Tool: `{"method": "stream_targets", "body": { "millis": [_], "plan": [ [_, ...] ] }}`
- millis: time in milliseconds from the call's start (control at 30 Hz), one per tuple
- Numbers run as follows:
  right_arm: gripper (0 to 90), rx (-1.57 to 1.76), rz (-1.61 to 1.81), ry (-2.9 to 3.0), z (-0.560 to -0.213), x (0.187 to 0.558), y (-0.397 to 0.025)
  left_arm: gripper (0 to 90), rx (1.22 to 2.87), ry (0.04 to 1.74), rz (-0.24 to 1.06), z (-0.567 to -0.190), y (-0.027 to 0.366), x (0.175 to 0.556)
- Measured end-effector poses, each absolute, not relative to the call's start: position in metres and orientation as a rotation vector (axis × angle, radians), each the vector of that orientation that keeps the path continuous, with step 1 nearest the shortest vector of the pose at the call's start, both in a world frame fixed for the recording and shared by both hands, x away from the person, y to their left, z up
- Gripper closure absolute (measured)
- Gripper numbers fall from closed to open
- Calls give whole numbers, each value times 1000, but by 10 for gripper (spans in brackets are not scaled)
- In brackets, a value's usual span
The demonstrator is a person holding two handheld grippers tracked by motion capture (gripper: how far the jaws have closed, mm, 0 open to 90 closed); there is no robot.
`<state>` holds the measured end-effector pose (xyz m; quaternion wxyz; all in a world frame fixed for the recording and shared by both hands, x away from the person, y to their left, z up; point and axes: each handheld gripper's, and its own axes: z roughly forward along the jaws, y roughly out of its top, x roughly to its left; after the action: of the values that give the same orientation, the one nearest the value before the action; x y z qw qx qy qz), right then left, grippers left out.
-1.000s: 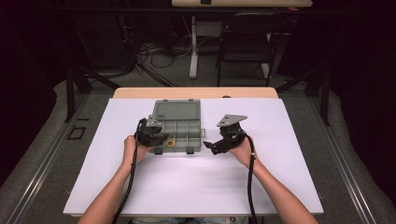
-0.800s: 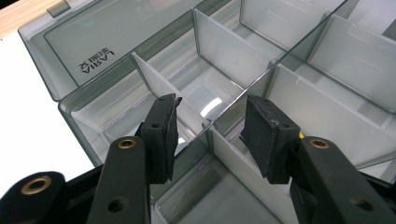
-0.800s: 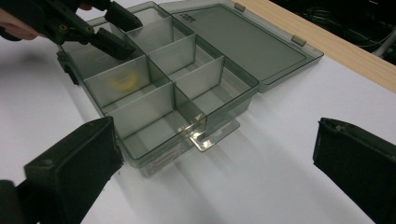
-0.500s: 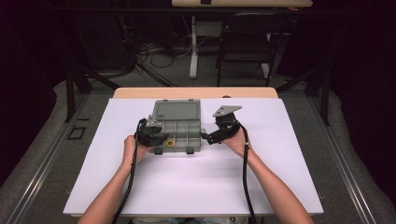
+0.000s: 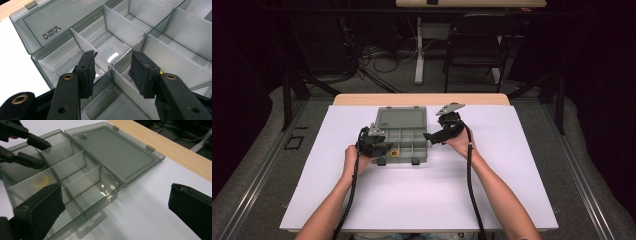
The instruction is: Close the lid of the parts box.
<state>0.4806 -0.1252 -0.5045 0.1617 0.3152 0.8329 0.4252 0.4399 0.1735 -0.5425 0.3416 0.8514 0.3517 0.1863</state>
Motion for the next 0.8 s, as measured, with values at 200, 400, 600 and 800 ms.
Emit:
{"method": "stream_targets", "body": {
  "millis": [200, 400, 600, 800],
  "plan": [
    [0, 938, 1198, 2377, -504, 495, -123, 552, 2213, 915, 482, -543, 174, 440],
    [1, 961, 1175, 2377, -503, 510, -123, 553, 2206, 917, 477, -543, 174, 440],
    [181, 989, 1135, 2367, -503, 521, -121, 554, 2206, 915, 474, -543, 175, 440],
    [501, 1028, 1082, 2350, -509, 529, -118, 556, 2201, 914, 470, -543, 175, 441]
  ]
}}
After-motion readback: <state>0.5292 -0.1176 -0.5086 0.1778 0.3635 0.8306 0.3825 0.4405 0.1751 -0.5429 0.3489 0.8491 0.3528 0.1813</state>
